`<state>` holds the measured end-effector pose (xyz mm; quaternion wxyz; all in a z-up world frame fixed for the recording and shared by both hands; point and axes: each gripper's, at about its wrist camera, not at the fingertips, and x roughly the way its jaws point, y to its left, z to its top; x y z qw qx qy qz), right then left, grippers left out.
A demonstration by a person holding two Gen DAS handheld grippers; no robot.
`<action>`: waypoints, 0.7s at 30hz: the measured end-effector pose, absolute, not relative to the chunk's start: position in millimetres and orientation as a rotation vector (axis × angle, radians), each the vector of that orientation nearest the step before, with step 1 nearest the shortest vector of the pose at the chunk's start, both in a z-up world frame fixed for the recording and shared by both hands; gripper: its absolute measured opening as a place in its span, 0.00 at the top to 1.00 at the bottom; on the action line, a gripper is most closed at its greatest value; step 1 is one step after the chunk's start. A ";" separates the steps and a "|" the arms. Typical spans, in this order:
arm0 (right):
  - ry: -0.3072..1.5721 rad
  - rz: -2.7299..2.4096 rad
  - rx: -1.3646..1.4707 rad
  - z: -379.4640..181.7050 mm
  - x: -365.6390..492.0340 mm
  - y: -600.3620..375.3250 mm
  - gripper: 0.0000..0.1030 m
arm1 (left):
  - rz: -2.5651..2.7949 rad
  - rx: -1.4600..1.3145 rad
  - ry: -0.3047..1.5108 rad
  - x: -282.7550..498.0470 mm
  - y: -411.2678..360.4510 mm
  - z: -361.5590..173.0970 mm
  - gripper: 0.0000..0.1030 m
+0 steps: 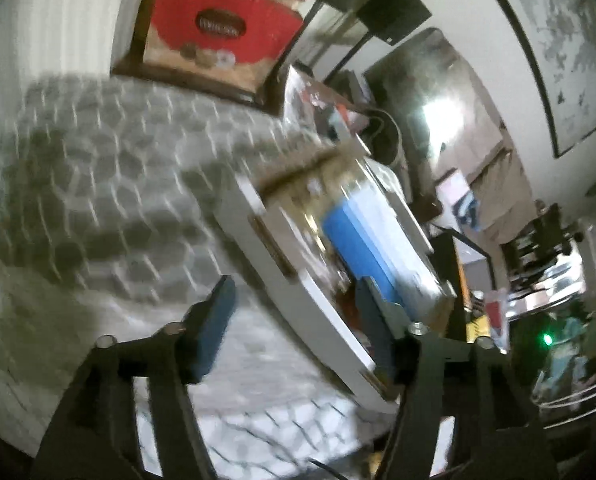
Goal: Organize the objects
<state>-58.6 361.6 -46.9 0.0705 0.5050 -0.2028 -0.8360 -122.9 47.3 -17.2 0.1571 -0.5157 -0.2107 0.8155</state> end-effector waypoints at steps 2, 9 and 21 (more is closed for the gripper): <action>-0.605 -2.515 1.523 -46.8 -59.0 361.0 0.60 | 2.374 -1.486 -0.533 -141.8 43.4 -17.4 0.40; -0.591 -2.503 1.543 -45.3 -60.7 360.9 0.60 | 2.299 -1.556 -0.298 -194.8 60.7 -47.3 0.40; -0.446 -2.543 1.598 -42.5 -74.5 355.5 0.61 | 2.210 -1.540 -0.128 -193.5 85.2 -54.9 0.51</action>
